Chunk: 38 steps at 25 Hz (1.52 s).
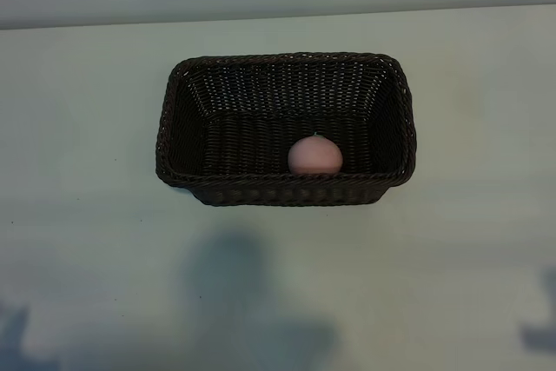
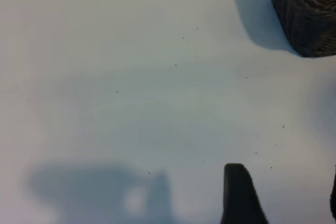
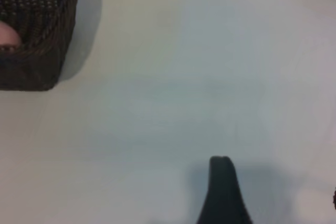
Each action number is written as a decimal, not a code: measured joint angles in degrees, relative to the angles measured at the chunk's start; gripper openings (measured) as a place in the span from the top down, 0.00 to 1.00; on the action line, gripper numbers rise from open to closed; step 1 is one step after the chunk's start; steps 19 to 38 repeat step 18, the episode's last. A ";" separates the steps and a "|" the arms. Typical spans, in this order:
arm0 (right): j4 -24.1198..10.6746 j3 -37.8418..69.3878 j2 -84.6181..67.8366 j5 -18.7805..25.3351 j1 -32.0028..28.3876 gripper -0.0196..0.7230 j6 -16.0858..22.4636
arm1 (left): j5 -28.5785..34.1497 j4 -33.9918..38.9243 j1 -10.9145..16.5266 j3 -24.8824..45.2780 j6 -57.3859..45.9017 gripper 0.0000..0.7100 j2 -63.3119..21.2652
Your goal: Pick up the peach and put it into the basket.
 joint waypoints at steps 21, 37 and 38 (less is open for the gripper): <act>0.11 0.00 0.00 -0.65 0.00 0.31 0.05 | 0.00 0.00 0.00 0.00 0.00 0.40 0.00; 0.11 0.00 0.00 -0.65 0.00 0.31 0.05 | 0.00 0.00 0.00 0.00 0.00 0.40 0.00; 0.11 0.00 0.00 -0.65 0.00 0.31 0.05 | 0.00 0.00 0.00 0.00 0.00 0.40 0.00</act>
